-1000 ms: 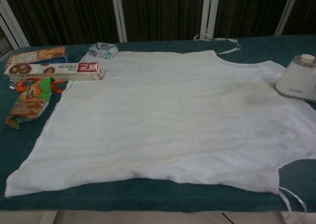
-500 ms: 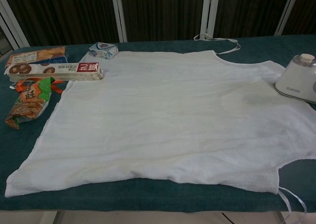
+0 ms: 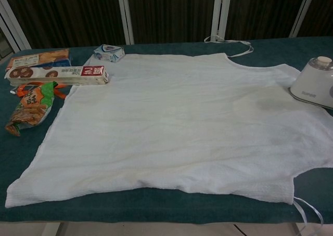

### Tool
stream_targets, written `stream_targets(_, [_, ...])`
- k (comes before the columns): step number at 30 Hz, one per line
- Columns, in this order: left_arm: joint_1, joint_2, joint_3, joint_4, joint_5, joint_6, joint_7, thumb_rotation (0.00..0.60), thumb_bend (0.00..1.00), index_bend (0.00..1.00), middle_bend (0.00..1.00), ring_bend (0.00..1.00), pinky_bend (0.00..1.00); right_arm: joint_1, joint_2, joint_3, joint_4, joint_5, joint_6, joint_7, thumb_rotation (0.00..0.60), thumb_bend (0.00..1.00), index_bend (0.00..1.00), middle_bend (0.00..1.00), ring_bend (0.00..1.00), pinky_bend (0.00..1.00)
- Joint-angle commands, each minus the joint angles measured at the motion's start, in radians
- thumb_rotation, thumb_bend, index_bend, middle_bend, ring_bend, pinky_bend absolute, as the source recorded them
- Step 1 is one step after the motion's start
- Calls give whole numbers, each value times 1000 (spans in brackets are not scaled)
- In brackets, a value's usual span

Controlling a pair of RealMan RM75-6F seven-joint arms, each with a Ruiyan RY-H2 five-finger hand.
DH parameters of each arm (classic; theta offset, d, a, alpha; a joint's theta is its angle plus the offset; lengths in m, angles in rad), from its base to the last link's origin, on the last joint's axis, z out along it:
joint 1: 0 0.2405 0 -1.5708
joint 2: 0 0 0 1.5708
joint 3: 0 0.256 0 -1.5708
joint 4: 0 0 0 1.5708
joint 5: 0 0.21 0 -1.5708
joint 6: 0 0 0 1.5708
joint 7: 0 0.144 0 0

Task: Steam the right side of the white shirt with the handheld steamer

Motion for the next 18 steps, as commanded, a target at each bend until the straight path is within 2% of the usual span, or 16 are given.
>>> stream_targets(1, [1, 1, 0, -1, -1, 1, -1, 600, 331, 0, 38, 0, 50, 0, -18, 1, 17, -10, -7, 32, 600, 226, 331, 312, 274, 506])
stream_targets(8, [1, 2, 0, -1, 2, 1, -3, 600, 330, 0, 38, 0, 50, -12, -32, 9, 33, -60, -20, 156, 600, 226, 357, 339, 302, 539])
stream_targets(14, [1, 2, 0, -1, 5, 3, -5, 600, 331, 0, 38, 0, 49, -8, -50, 3, 57, -112, -25, 243, 600, 228, 413, 420, 383, 648])
stream_targets(18, [2, 2, 0, -1, 6, 5, -5, 600, 330, 0, 38, 1, 49, -4, -62, 2, 71, -130, -21, 292, 600, 289, 474, 484, 448, 709])
